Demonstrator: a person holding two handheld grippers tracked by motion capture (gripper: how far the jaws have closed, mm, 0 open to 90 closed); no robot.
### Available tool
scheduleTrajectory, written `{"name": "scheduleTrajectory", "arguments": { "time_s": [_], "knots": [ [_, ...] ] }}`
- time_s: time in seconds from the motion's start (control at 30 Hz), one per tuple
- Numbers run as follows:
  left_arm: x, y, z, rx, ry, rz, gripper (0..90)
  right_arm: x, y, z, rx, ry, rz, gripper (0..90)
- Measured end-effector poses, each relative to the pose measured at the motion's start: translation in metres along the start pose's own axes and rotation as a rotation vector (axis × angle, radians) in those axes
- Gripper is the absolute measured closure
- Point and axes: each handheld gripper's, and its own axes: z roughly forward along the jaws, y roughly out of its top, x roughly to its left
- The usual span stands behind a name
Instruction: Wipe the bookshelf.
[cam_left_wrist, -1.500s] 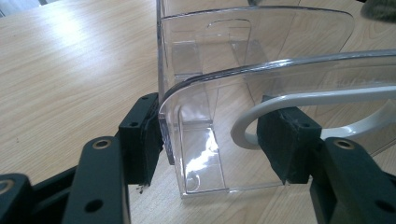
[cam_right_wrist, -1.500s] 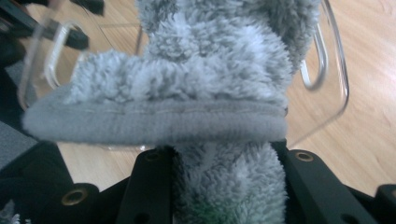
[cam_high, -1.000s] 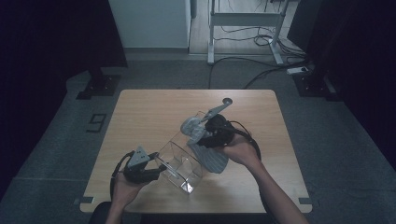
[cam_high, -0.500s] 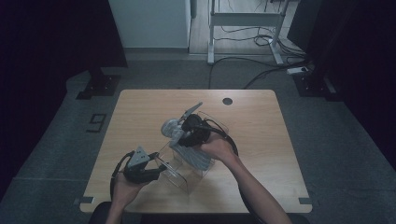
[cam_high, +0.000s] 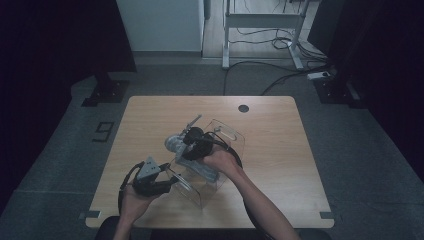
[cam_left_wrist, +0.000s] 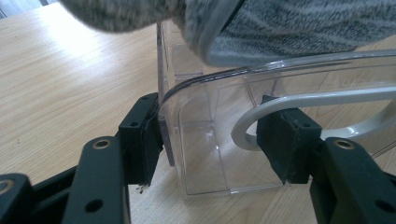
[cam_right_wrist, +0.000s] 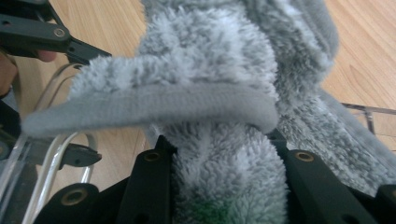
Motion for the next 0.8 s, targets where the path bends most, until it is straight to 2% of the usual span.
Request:
{"name": "scheduleTrajectory", "arguments": {
  "time_s": [0.13,0.33,0.5,0.8],
  "knots": [
    [0.000,0.000,0.000,0.000,0.000,0.002,41.4,0.002,0.000,0.002,0.011,-0.013,-0.009,66.0],
    [0.000,0.000,0.001,-0.001,0.002,0.001,41.5,0.002,-0.006,-0.003,0.002,-0.003,-0.005,65.6],
    [0.000,0.000,0.001,0.000,0.004,0.001,41.6,0.001,-0.017,-0.009,-0.013,0.015,-0.004,65.4],
    [0.000,0.000,0.001,0.000,0.005,0.001,41.6,0.005,-0.039,-0.021,-0.034,0.016,-0.018,65.0]
  ]
}}
